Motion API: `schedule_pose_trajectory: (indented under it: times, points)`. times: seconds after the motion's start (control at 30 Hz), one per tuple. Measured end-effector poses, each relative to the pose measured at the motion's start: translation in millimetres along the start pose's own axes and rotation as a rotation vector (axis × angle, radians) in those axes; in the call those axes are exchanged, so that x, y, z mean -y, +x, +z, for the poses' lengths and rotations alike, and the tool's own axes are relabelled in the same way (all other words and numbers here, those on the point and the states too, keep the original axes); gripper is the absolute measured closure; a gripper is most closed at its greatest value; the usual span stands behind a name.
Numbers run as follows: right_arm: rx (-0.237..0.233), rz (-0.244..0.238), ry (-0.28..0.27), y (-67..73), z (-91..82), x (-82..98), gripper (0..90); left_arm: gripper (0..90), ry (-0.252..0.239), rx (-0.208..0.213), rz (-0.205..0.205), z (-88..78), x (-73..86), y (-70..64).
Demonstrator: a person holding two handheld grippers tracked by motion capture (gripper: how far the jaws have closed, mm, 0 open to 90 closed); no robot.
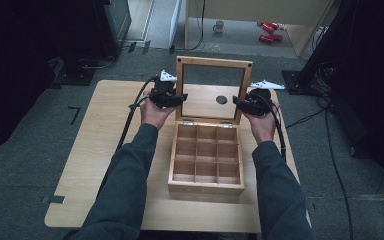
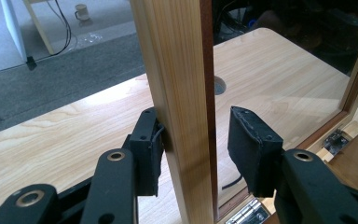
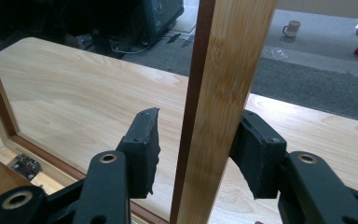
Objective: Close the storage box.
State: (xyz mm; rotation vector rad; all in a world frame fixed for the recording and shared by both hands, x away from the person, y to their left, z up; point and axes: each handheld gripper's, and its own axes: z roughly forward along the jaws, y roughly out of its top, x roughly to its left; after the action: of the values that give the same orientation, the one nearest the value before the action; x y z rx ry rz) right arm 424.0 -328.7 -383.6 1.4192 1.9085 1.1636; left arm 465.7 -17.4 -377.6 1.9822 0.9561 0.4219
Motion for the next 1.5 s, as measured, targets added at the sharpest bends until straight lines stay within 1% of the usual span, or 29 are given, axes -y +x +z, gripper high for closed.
schedule_pose_trajectory:
  times: [0.1, 0.2, 0.37, 0.43, 0.5, 0.53, 0.63, 0.8, 0.83, 0.97, 1.03, 1.23, 1.5]
  points:
    - [0.003, -0.003, -0.004, 1.9, -3.0, 0.1, 52.9, 56.0, 0.004, -0.012, 0.012, -2.9, 0.0, -3.6]
    - [0.005, -0.009, -0.012, 3.6, -6.4, 1.6, 53.1, 55.8, 0.004, -0.025, 0.032, -6.2, 0.8, -7.3]
    - [0.0, -0.017, -0.026, 5.8, -12.7, 4.3, 53.6, 56.3, -0.018, -0.025, 0.041, -12.2, 5.2, -11.1]
    - [0.003, -0.037, -0.031, 8.2, -17.6, 5.6, 53.6, 56.2, -0.028, -0.03, 0.047, -15.9, 7.7, -14.4]
    - [0.004, -0.043, -0.032, 9.1, -19.0, 6.0, 53.6, 56.2, -0.029, -0.036, 0.051, -16.9, 8.0, -16.0]
    - [0.009, -0.054, -0.033, 10.9, -21.5, 6.1, 53.4, 56.2, -0.028, -0.036, 0.062, -19.2, 9.0, -17.3]
    - [0.01, -0.065, -0.037, 13.3, -25.6, 6.0, 52.9, 56.8, -0.038, -0.027, 0.063, -22.7, 11.5, -18.5]
    - [0.012, -0.078, -0.036, 16.1, -31.1, 5.4, 52.8, 57.4, -0.047, -0.029, 0.065, -26.9, 14.6, -21.5]
    - [0.016, -0.093, -0.033, 17.9, -34.0, 6.0, 52.9, 57.4, -0.046, -0.03, 0.069, -28.0, 15.0, -22.1]
    - [0.016, -0.096, -0.032, 19.6, -37.7, 6.2, 52.9, 57.5, -0.035, -0.033, 0.084, -31.4, 15.4, -25.1]
    - [0.018, -0.101, -0.037, 21.5, -41.0, 7.0, 53.0, 57.6, -0.032, -0.027, 0.092, -33.7, 16.1, -25.9]
    - [0.013, -0.092, -0.052, 23.0, -45.9, 10.5, 53.5, 57.2, -0.034, -0.022, 0.096, -37.4, 18.3, -28.1]
    - [0.014, -0.105, -0.053, 26.4, -52.4, 12.0, 53.3, 55.2, -0.036, -0.013, 0.111, -43.7, 20.7, -30.7]
